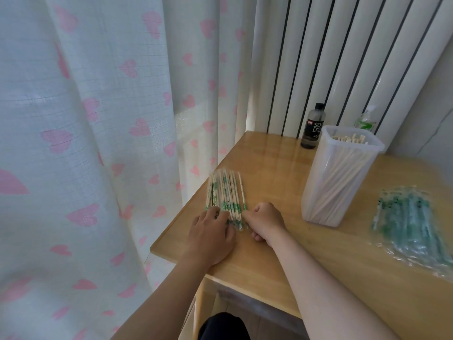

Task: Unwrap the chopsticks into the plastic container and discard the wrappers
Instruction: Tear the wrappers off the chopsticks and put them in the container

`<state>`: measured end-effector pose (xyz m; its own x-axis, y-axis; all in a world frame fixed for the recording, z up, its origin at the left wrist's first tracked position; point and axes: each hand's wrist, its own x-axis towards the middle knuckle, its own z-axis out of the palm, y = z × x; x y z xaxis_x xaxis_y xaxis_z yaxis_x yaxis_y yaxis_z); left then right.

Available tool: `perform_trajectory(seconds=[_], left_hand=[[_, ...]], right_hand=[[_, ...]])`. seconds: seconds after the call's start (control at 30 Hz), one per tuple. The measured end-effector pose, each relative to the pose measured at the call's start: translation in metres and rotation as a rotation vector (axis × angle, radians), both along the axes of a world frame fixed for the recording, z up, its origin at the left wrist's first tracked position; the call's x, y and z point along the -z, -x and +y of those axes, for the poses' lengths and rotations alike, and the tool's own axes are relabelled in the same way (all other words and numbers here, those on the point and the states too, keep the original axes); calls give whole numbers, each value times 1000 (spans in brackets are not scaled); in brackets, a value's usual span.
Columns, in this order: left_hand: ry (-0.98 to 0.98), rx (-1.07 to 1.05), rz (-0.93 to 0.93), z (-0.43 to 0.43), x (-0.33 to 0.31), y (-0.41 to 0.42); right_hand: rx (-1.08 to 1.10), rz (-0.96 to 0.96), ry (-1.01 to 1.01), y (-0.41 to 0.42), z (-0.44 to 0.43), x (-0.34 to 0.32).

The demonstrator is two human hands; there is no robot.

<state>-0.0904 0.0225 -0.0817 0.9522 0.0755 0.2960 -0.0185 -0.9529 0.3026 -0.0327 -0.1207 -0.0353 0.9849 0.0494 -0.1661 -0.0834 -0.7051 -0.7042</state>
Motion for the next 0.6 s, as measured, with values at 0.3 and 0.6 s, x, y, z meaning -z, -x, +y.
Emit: perform_trajectory(seconds=[0.3,0.6], left_hand=[[0,6,1,1,1,0],[-5,14,-13,3,3,-1]], right_hand=[[37,-3,44,-4,2,4],[127,97,-304,-3,-11,0]])
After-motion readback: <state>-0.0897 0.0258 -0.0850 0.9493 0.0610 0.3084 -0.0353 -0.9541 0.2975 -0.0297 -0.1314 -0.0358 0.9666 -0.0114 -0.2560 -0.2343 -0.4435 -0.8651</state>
